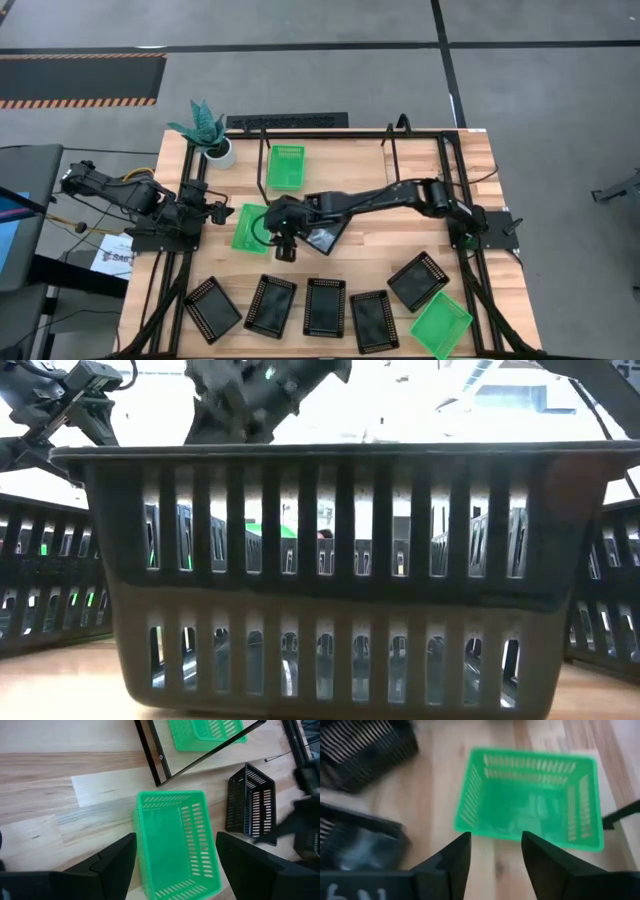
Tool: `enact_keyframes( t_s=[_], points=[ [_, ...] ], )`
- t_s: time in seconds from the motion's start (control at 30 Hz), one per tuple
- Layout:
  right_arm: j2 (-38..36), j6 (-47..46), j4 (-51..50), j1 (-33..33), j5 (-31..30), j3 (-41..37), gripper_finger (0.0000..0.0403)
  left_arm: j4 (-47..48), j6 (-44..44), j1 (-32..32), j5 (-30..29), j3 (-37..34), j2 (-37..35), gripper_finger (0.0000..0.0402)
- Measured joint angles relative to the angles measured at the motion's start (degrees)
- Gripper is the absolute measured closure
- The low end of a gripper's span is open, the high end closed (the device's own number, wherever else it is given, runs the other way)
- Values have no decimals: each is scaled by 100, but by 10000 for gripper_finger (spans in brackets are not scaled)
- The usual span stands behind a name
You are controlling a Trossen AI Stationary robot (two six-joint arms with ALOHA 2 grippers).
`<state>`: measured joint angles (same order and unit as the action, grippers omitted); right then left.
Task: Stack baskets on shelf by color
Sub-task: Stack the left green bin on top of the green bin on the shelf
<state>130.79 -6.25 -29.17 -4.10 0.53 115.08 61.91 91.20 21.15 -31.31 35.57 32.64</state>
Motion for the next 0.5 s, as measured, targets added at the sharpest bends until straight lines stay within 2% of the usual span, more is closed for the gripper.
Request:
enact_keyframes(
  t_s=[0.17,0.4,0.5],
  points=[
    [183,1763,359,-144,-112,-10,181,-24,-210,-1,181,0,-1,141],
    [165,3454,615,-64,-201,3,186,-44,-334,0,280,2,-2,141],
    [165,3963,615,36,-3,3,193,-48,-336,0,274,2,0,141]
  ],
)
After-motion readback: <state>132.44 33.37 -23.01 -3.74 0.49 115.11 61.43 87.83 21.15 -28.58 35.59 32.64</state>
